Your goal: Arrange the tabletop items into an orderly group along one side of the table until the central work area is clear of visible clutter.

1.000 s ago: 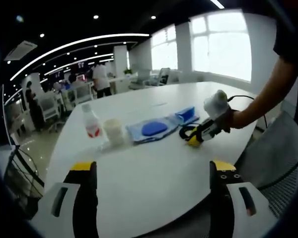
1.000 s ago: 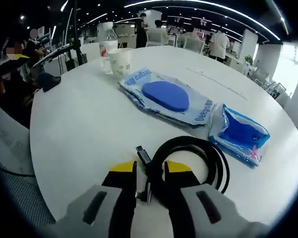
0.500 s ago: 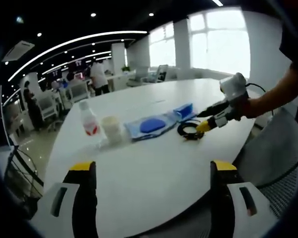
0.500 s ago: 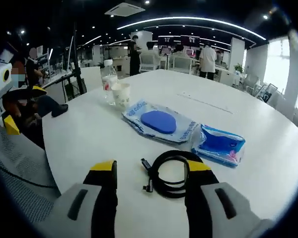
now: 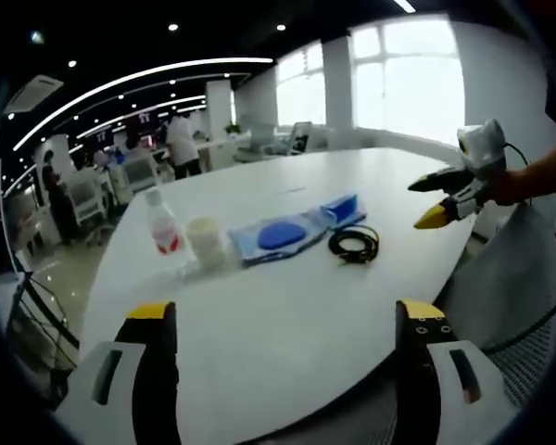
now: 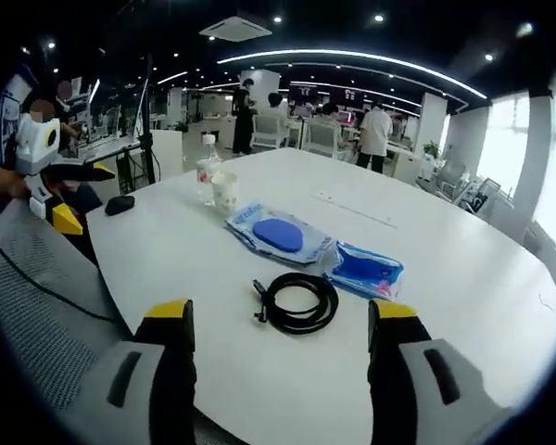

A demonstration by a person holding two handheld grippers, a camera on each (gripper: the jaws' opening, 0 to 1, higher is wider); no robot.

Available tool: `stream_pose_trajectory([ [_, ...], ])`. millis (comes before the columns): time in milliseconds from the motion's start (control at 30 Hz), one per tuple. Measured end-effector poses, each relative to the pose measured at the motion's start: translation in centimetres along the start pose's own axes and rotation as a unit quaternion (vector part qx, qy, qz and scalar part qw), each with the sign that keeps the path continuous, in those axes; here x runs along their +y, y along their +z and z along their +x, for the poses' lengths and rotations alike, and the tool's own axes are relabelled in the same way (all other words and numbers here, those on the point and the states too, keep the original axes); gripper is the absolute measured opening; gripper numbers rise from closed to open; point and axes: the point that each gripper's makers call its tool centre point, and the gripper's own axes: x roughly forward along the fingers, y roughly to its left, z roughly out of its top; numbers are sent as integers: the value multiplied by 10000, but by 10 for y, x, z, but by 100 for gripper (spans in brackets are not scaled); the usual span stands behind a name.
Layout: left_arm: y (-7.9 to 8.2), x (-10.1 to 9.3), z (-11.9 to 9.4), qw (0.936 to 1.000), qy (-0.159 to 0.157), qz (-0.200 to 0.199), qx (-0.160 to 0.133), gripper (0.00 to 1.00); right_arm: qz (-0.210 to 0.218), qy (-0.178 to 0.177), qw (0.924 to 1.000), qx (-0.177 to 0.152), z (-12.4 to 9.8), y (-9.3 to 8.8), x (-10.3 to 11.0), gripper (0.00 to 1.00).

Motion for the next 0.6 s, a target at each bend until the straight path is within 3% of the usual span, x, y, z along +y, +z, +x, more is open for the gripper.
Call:
stream_pose_trajectory([
  [233,6,-1,-2,9999,-10,34,-100,100,-55,-339,9991,-263,-17,12,-11,89],
  [467,14,3,-5,9995,74,-123,-278,100,80,-485,9975,-513,-30,12,-15,97],
  [600,20,2,-6,9994,114,-35,-334,100,31,-484,9978,-459,-35,2,-10,99],
])
